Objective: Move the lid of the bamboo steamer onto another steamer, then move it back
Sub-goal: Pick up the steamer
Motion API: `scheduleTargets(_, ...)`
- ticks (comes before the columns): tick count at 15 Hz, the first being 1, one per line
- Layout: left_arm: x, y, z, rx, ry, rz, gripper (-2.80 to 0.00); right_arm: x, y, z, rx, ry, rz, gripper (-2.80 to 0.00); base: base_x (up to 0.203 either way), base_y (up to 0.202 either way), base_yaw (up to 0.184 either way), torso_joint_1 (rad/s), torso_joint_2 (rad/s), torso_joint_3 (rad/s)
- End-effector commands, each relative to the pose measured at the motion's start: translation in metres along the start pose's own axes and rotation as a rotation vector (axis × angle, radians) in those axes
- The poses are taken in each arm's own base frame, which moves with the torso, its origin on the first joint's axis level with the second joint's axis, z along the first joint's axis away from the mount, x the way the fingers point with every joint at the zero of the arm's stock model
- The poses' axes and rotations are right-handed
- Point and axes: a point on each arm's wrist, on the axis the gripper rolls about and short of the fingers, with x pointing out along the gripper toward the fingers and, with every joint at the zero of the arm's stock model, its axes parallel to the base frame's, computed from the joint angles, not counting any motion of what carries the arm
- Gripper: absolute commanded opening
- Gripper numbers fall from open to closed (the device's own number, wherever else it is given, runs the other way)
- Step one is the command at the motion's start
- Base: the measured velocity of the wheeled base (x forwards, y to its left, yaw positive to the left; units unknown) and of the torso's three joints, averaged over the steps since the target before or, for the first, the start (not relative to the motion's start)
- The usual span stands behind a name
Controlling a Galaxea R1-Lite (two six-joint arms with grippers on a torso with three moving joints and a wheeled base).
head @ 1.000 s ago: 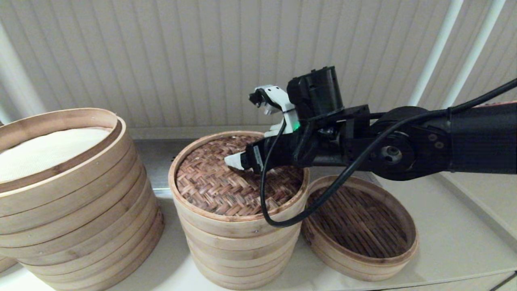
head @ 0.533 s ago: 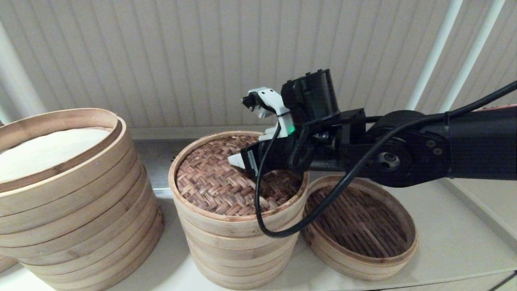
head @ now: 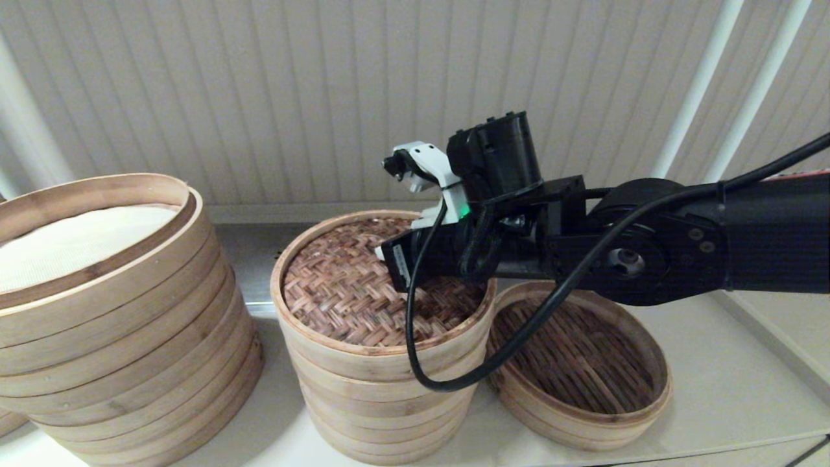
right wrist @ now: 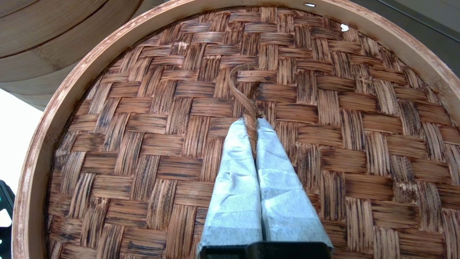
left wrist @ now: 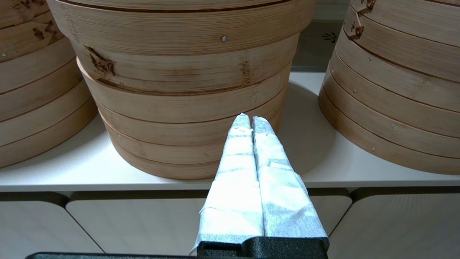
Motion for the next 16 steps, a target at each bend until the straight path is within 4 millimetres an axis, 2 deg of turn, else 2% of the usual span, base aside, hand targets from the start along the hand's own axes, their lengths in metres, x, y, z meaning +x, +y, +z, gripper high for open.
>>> scheduleTargets(1, 0.0, 0.0, 0.0, 0.0, 0.0, 0.001, -2.8, -0.004, -0.001, 0.004, 0.001, -0.016, -0.002, -2.8, 0.0, 0.0, 0.0, 0.0, 0.0, 0.0)
scheduleTargets(16, 0.0, 0.0, 0.0, -0.002, 0.0, -0.001, -2.8, -0.015, -0.002, 0.018, 0.003, -0.069, -0.004, -2.8, 0.0, 0.0, 0.0, 0.0, 0.0, 0.0)
